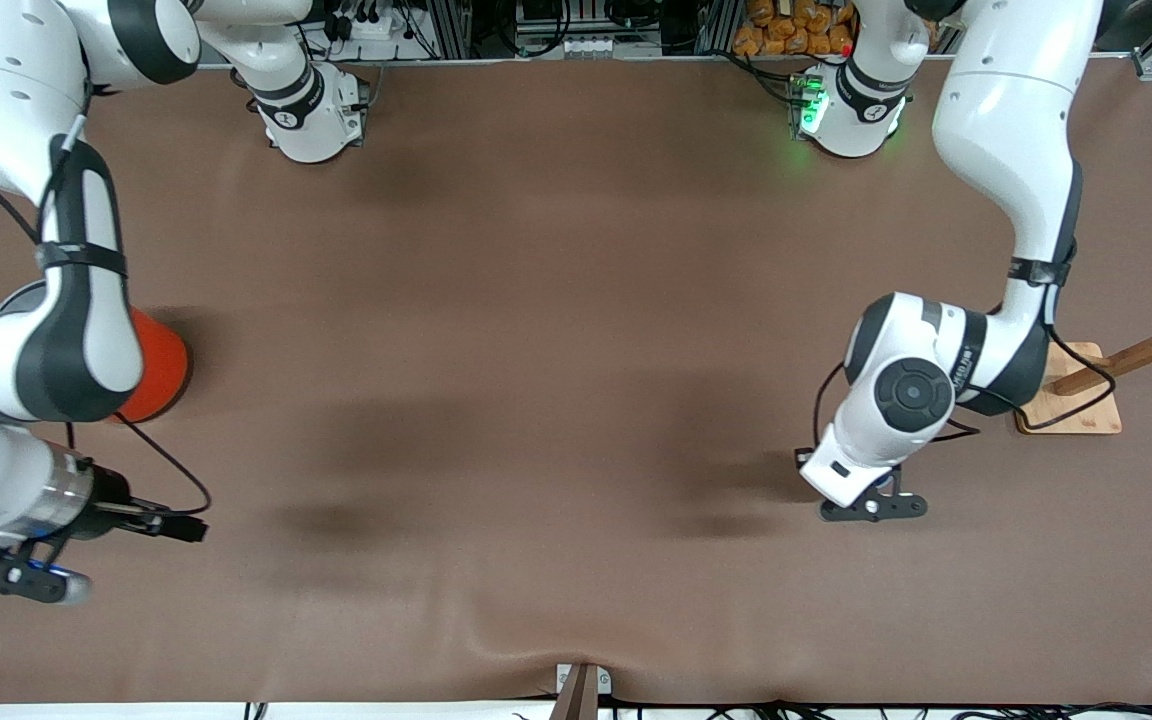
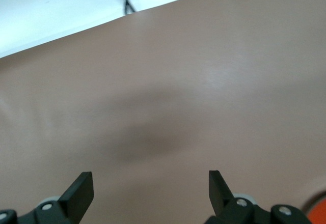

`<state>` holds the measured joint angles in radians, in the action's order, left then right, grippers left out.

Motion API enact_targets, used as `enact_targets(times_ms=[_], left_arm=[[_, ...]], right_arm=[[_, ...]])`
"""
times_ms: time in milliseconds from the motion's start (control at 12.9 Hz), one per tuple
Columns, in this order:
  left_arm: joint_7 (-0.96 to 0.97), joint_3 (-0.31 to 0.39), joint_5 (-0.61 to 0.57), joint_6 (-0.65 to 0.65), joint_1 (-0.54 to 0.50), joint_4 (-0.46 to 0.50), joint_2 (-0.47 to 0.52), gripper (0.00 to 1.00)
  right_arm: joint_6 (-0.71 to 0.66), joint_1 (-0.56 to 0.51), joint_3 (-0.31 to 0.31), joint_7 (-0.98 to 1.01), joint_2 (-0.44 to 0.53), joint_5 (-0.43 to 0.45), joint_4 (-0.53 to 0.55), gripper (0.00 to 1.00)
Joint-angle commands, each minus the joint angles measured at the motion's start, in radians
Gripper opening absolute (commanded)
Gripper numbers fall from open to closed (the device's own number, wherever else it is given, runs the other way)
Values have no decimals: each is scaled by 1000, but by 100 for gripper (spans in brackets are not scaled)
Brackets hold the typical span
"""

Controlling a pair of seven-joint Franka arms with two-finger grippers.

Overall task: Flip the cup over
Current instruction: 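Stand the cup upright with the left gripper while the right arm retracts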

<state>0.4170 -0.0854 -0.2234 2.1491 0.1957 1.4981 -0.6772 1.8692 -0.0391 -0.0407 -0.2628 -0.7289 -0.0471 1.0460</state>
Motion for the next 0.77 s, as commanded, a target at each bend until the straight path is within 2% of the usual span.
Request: enact_targets(times_ms=[0, 77, 155, 232, 387, 696], left_arm=[[9, -2, -30, 54, -2, 8, -44, 0], [9, -4, -28, 55, -4, 7, -50, 10], [9, -4, -24, 55, -5, 4, -48, 80], [8, -4, -24, 55, -5, 2, -42, 100], [5, -5, -22, 49, -10, -2, -15, 100], [-35, -4, -17, -38, -12, -2, 141, 100]], right_arm=[[112, 22, 64, 4, 236, -37, 344, 100], [137, 22, 71, 5, 297, -34, 429, 100], [134, 21, 71, 5, 349, -30, 484, 100], [119, 22, 73, -6, 396, -28, 523, 100], [78, 25, 76, -10, 492, -28, 594, 100], [-76, 34, 76, -49, 610, -25, 603, 100]])
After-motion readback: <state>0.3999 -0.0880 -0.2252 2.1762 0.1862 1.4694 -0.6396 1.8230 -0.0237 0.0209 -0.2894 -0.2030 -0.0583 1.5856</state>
